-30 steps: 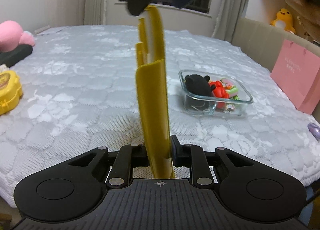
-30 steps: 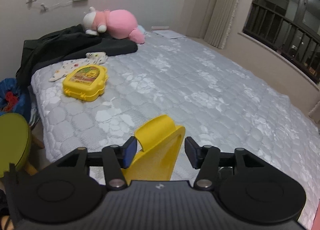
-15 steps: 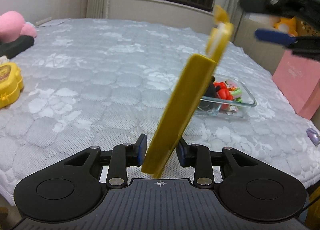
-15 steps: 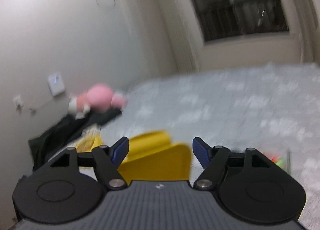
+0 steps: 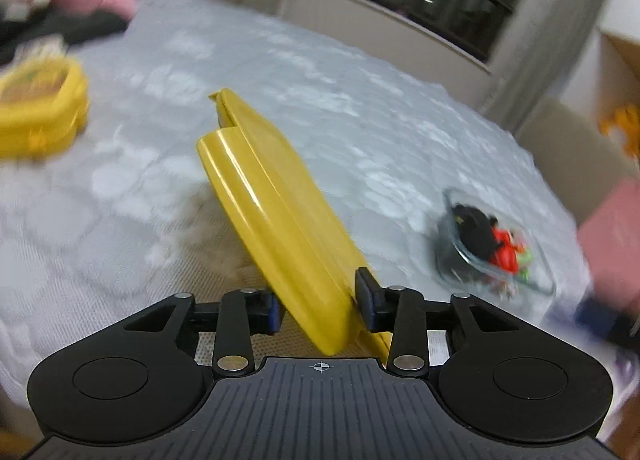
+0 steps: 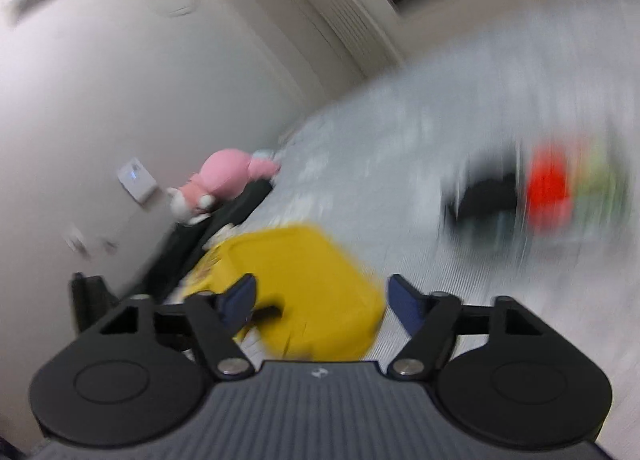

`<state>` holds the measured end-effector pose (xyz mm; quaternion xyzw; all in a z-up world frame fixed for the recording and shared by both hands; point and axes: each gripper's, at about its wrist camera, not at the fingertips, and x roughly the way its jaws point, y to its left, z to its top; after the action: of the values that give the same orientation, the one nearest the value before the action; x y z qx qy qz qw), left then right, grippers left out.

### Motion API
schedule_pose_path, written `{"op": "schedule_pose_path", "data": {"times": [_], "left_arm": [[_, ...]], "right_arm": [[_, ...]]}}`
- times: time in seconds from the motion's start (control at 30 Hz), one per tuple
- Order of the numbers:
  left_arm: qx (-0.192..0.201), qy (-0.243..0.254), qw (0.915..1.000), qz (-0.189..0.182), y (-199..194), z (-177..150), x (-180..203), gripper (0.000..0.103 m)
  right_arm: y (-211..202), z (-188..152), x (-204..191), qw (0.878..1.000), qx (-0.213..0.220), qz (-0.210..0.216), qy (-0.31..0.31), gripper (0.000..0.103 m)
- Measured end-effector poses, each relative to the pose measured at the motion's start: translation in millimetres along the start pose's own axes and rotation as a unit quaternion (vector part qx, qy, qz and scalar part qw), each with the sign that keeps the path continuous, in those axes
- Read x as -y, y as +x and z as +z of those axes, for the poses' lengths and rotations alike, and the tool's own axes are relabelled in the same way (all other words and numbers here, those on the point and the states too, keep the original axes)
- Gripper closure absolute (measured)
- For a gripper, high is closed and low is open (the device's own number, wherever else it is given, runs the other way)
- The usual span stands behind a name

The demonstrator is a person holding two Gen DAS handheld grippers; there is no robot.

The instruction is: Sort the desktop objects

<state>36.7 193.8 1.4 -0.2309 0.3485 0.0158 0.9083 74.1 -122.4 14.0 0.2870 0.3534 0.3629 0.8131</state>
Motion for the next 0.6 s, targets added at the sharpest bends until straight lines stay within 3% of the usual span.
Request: {"op": "schedule_pose_path", "data": {"times": [0.07, 0.17, 0.3, 0.47, 0.6], "left_arm": [[-0.005, -0.035, 0.9994, -0.007, 4.5, 0.5, -15.3, 0.061], [-0.014, -0.098, 0.9947, -0.029, 8.8, 0.1, -39.0, 0.061], [-0.028, -0.160, 0.9849, -0.058, 15.4, -3.9, -64.5, 0.061], [-0.031, -0.174, 0.9821, -0.065, 17.1, -6.6, -72.2, 0.060], [-0.008, -0.140, 0.9898, -0.025, 12.4, -9.0, -58.9, 0.051]], "right_arm": [[21.3, -20.0, 30.1, 0.994, -0.037, 0.038, 0.097, 0.049], [56.5, -45.3, 60.2, 0.970, -0.080, 0.078, 0.217, 0.049], [99.5, -55.3, 68.2, 0.944, -0.113, 0.106, 0.292, 0.047], [146.0, -45.6, 44.9, 0.958, -0.091, 0.057, 0.266, 0.049], [146.8, -43.5, 41.2, 0.970, -0.068, 0.049, 0.229, 0.062]]}}
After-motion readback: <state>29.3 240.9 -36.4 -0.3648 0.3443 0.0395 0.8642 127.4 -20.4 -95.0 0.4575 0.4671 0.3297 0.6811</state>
